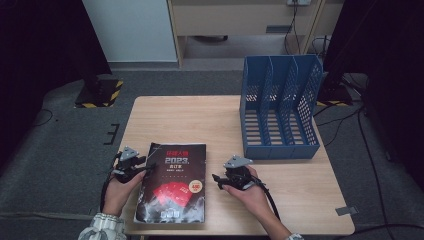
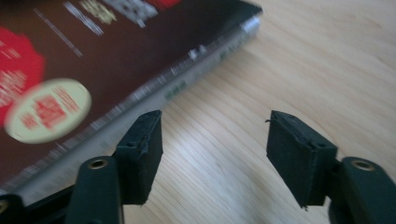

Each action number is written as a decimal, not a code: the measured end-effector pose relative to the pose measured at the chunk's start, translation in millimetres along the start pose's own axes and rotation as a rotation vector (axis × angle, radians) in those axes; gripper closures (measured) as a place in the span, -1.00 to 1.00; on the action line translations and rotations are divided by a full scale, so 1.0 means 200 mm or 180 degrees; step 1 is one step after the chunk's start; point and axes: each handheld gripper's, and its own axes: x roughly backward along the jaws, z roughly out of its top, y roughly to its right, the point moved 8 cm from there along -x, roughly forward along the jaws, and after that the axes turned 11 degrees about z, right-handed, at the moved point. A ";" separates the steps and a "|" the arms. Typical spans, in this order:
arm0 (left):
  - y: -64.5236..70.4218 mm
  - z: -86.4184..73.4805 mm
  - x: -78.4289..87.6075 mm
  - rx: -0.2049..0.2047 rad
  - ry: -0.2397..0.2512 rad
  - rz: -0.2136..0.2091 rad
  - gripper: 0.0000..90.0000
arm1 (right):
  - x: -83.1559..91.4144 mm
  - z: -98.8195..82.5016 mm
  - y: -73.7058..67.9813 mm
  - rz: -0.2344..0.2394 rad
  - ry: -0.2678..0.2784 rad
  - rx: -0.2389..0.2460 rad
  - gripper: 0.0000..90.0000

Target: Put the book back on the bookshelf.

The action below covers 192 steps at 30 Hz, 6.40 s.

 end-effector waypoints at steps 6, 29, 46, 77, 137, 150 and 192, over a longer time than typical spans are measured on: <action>0.00 0.00 -0.01 0.0018 0.0005 0.0039 -0.23 | 0.00 0.05 -0.07 0.0235 0.0133 -0.0029 -0.49; 0.07 0.00 -0.04 0.0024 -0.0021 -0.0107 -0.20 | -0.12 0.19 -0.18 0.0270 0.0145 0.0134 -0.50; 0.08 0.00 -0.04 0.0019 -0.0003 -0.0101 -0.21 | -0.18 0.07 -0.16 0.0598 -0.0037 -0.0284 -0.72; 0.08 -0.01 -0.05 0.0049 0.0043 -0.0096 -0.28 | -0.20 0.26 -0.25 0.0983 0.0059 -0.0238 -0.48; 0.12 0.07 -0.01 -0.0038 0.0284 -0.0154 -0.69 | -0.18 0.39 -0.23 0.0935 0.0406 -0.0413 0.78; 0.19 0.07 0.01 -0.0057 0.0327 -0.0415 -0.71 | -0.03 0.49 -0.13 0.0680 0.0734 -0.0229 0.88; 0.34 0.07 -0.05 -0.0204 0.0098 -0.0633 -0.73 | 0.03 0.64 -0.07 0.0344 0.1122 0.0109 0.90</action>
